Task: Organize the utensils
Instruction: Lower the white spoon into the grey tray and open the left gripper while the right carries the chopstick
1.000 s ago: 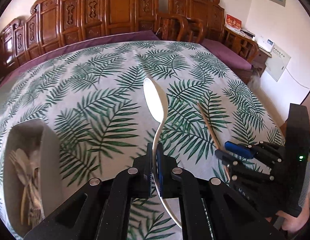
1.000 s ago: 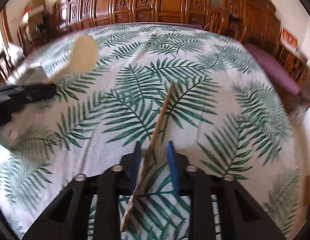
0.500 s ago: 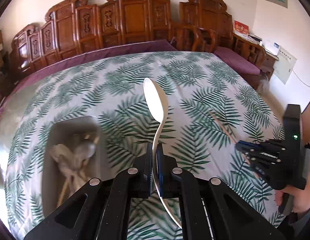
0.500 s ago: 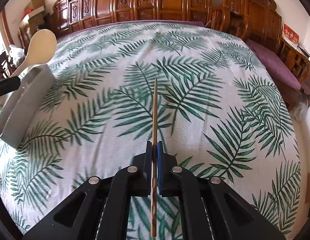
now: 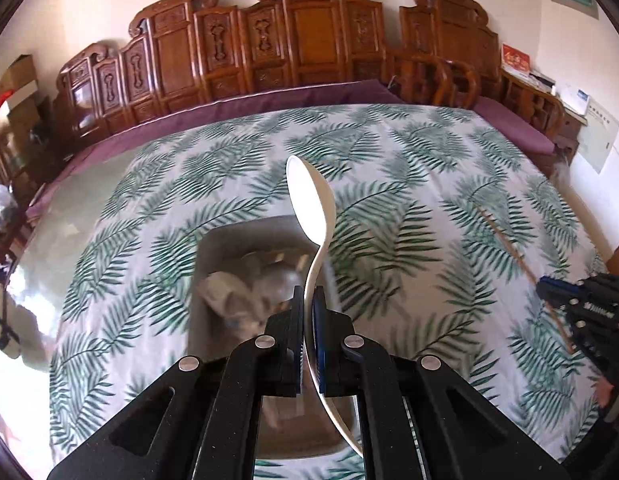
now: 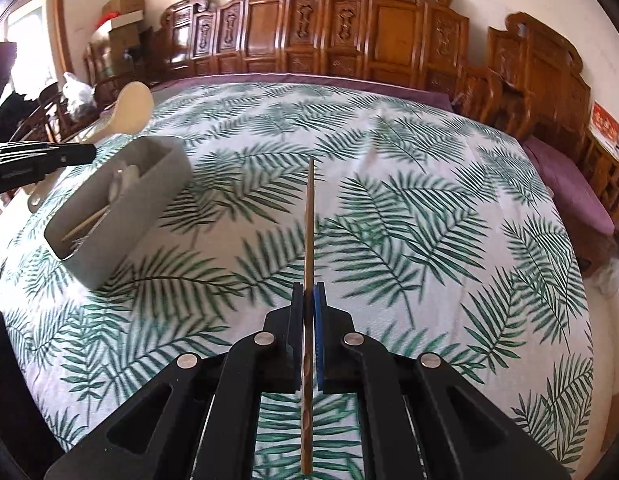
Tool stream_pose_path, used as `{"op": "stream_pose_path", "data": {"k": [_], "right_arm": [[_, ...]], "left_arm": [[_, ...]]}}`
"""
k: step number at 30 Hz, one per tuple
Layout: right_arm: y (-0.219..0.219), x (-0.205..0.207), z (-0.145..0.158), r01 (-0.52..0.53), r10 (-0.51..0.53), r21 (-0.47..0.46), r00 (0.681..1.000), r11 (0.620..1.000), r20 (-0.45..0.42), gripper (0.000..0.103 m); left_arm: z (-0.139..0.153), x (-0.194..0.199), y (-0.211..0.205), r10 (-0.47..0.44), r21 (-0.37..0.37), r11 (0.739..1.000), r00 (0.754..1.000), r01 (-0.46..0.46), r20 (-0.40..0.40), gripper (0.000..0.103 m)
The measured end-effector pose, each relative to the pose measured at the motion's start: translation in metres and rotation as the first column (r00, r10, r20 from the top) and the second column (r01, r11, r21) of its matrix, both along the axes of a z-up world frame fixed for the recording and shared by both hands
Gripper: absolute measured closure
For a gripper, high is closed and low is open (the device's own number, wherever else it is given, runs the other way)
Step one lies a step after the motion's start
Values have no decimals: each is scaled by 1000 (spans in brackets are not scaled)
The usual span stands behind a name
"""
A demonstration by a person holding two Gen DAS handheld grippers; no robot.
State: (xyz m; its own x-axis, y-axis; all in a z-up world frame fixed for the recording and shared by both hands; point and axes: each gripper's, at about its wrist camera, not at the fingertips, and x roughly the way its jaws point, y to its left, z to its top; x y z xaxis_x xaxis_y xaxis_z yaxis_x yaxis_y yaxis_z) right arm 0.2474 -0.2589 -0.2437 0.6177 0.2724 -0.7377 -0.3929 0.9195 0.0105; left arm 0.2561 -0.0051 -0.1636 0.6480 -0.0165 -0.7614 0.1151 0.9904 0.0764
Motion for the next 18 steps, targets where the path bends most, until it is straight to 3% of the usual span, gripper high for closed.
{"op": "stream_pose_path", "data": {"k": [7,18], "right_arm": [[12,-4,2,-33,33,-7,999,999,9,97],[27,-14,8,-57,57,-6,998,998,24,97]], "left_arm": [[-23,1,32,42,21,999,998,-41,-40,99],[-46,9,46,78,15,997,996,-77,-49,99]]}}
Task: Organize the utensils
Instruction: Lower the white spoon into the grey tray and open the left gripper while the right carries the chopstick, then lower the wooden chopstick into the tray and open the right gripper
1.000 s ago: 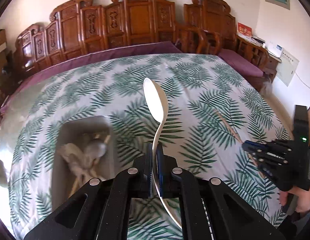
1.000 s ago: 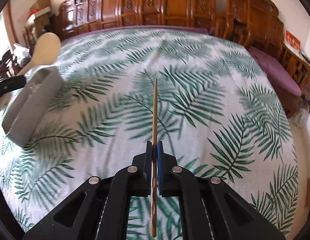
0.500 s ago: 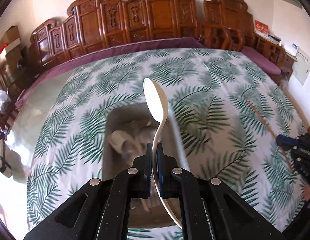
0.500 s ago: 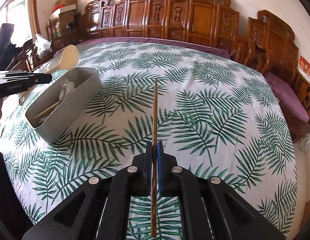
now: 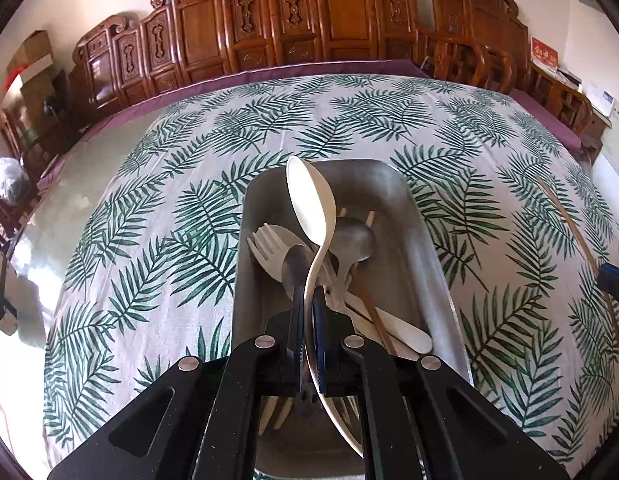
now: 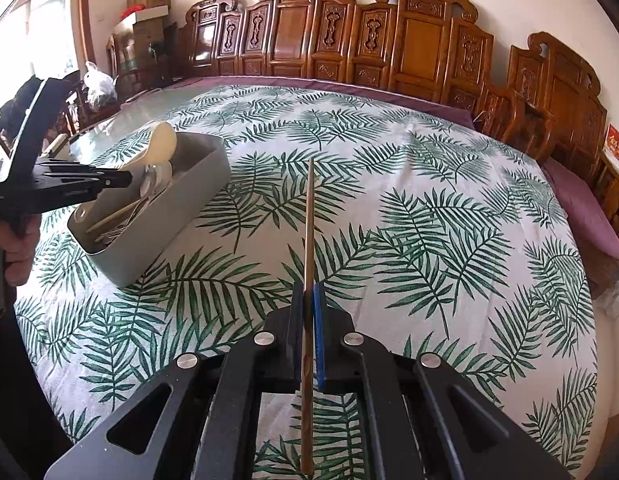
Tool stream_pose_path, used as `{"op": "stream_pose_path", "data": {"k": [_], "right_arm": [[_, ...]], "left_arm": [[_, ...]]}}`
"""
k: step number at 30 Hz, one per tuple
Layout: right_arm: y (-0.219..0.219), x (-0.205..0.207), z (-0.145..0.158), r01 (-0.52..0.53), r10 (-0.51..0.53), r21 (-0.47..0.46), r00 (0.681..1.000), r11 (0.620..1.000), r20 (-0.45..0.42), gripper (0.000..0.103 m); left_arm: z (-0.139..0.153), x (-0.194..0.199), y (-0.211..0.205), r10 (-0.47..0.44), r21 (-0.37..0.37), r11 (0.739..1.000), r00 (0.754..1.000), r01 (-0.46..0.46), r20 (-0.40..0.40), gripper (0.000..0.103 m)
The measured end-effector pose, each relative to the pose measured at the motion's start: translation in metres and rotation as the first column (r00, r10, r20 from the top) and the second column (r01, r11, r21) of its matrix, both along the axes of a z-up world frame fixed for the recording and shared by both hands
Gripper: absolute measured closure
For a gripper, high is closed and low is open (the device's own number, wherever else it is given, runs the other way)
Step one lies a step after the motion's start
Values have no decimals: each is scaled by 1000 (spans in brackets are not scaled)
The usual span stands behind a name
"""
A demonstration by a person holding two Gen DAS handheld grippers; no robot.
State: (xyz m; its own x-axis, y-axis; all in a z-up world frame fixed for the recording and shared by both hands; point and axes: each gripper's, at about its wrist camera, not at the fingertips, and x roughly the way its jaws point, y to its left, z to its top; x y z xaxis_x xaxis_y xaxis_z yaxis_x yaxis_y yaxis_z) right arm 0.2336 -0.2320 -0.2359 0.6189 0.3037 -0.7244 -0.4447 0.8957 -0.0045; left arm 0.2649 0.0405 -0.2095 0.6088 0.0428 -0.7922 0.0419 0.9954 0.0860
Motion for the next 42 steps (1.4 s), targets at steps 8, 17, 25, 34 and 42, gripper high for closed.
{"op": "stream_pose_path", "data": {"k": [8,17,25,34,42], "right_arm": [[9,-7,8,-16,16,47,1000,999,5,97],[43,-20,22,-79,77,91,997,993,18,97],[76,-11,37,-113,111,133,994,985,24,97],[110,19,45,-122,121,188,992,975,16,97],[152,44,35,-134,143,225,990,965,-21,97]], "left_arm": [[0,-5,9,3,-9,1000,999,-3,41,77],[13,-5,18,6,-16,1000,997,-5,78,67],[24,-5,37,44,-58,998,993,-37,110,34],[35,-7,57,75,-87,994,987,-63,141,15],[45,-10,78,102,-121,989,982,-83,157,14]]}}
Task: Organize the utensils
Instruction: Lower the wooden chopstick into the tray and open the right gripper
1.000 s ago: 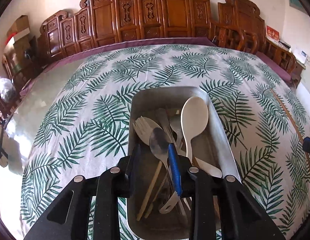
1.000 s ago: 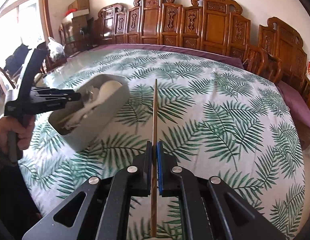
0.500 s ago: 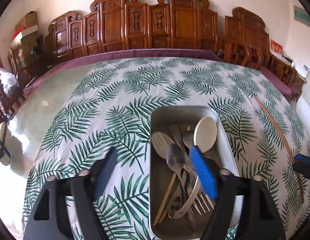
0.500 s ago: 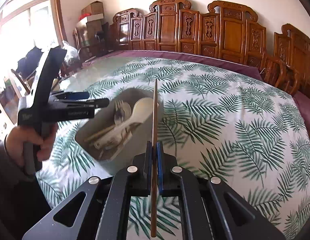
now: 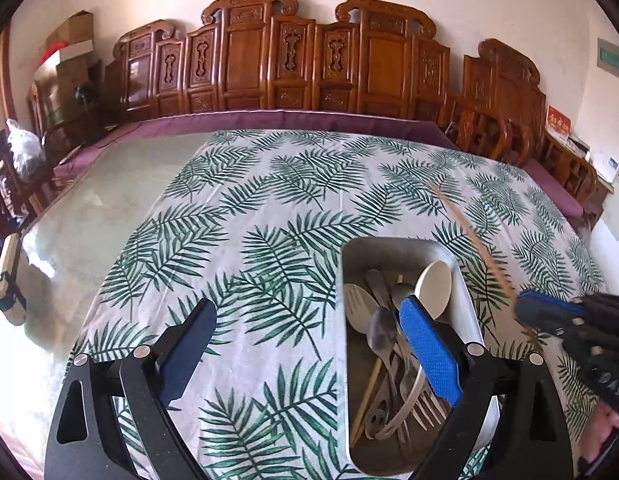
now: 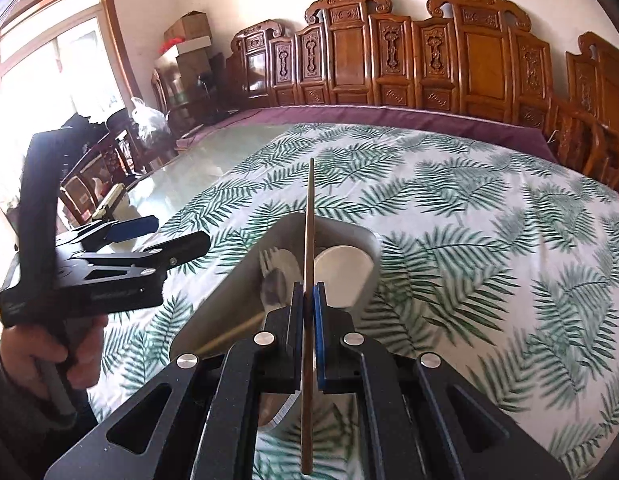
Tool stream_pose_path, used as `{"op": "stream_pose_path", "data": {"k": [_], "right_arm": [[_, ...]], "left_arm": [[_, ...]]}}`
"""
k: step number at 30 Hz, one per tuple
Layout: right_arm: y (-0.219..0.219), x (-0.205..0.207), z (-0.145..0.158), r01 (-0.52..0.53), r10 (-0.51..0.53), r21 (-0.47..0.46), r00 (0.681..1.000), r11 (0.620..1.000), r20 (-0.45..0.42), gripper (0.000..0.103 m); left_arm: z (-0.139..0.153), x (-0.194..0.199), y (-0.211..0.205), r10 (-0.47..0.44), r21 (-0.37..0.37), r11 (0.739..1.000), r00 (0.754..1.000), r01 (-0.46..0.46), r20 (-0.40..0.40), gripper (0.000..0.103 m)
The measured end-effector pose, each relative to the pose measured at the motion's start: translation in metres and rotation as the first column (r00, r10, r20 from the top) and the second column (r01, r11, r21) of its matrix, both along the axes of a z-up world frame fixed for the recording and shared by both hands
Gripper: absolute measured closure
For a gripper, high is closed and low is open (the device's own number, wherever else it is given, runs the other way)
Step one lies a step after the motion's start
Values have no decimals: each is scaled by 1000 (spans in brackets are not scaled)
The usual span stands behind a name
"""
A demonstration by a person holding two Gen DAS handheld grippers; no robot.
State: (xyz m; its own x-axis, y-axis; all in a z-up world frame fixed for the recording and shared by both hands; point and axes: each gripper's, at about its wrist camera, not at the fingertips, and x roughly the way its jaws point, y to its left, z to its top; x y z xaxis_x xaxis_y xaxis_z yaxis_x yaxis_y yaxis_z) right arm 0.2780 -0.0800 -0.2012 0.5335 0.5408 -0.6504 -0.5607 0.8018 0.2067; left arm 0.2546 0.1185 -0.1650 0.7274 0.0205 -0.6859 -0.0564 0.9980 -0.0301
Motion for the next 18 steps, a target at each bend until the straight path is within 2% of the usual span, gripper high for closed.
{"op": "stream_pose_path", "data": {"k": [4,7,18], "right_arm": [[18,5,-11,-8,8,-18,1000,1000,-14,97],[26,12,-25,3,-3,-5,998,1000,-64,97],[33,24,-60,62,-51,49,979,997,-196,97]], "left_arm": [[3,1,8,13,-22,1000,1000,-13,6,14],[3,2,12,20,-36,999,1000,-20,-3,14],[2,1,12,18,-22,1000,1000,-18,-4,14]]}}
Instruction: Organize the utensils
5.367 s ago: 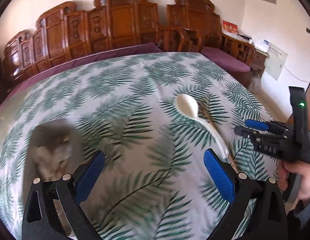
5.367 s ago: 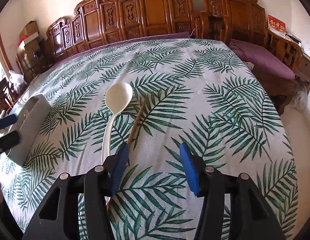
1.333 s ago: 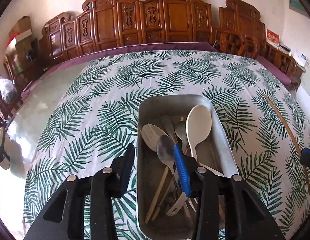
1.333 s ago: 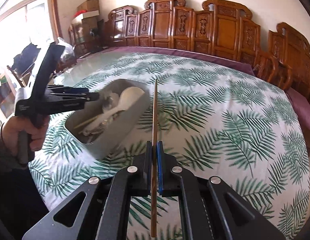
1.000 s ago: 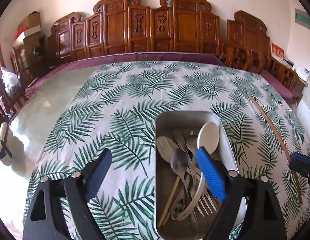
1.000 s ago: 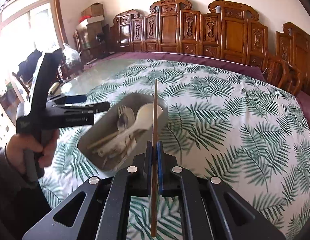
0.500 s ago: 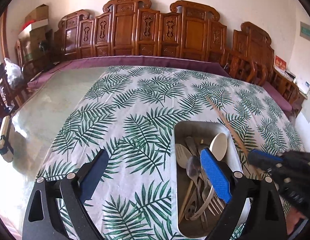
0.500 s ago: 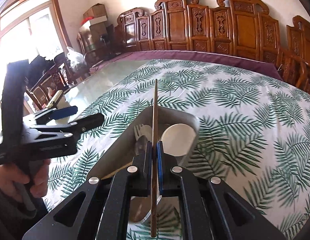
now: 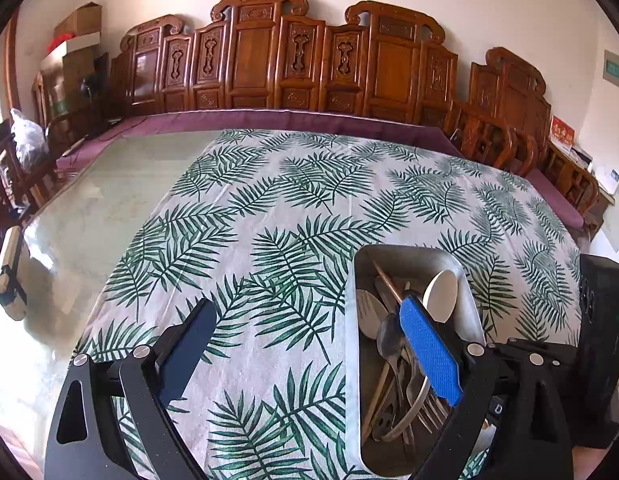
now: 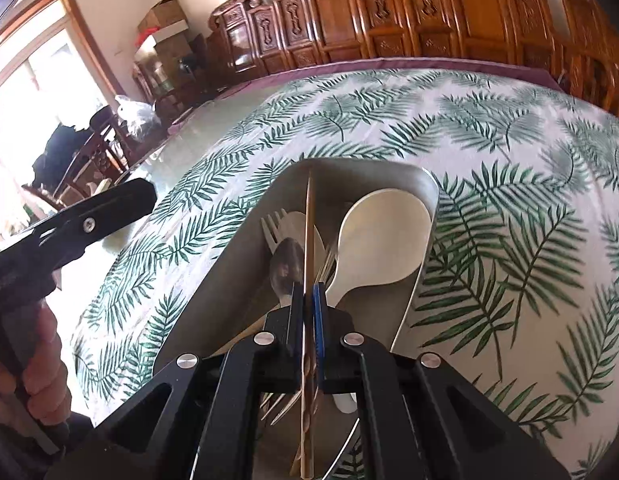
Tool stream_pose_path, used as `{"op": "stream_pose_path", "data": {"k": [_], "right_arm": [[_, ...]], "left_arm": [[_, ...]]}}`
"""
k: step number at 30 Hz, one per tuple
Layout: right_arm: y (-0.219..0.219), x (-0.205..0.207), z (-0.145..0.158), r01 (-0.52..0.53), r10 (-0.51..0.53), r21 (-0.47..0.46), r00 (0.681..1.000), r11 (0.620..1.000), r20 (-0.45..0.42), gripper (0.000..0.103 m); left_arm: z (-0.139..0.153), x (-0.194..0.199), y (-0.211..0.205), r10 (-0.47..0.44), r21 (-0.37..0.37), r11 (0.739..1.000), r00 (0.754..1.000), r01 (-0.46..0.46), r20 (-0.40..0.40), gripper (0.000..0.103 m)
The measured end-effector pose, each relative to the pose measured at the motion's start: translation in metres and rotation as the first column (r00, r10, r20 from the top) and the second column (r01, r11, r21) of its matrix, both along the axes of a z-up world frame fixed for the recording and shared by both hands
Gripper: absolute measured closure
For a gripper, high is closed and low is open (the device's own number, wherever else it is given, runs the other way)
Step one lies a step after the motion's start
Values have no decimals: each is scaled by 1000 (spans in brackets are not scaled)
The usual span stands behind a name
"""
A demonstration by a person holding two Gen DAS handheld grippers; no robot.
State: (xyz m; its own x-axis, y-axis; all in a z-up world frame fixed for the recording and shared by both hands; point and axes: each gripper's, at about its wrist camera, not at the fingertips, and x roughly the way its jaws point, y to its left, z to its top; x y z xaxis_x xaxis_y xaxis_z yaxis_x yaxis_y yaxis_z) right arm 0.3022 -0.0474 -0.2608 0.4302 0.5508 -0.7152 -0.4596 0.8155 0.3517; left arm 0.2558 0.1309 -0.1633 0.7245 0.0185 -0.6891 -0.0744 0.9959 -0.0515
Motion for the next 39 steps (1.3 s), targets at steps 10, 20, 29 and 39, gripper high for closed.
{"op": "stream_pose_path", "data": {"k": [10,20,29,39], "right_arm": [[5,-8,6,-30,30,23,999,999,27,94],[-21,-29,30,-7,17,-64,987,998,161,94],[-65,-44,47,85,-64,-91,975,992,211,94],[-101,-71,69,183,-156,-80,952,980,262,39]], "left_arm": [[-1,0,-3,-1,12,1000,1000,1,-2,14],[-1,-1,-8,-11,20,1000,1000,11,2,14],[0,-11,-18,-23,20,1000,1000,23,7,13],[12,-36,-44,-67,10,998,997,67,44,8]]}}
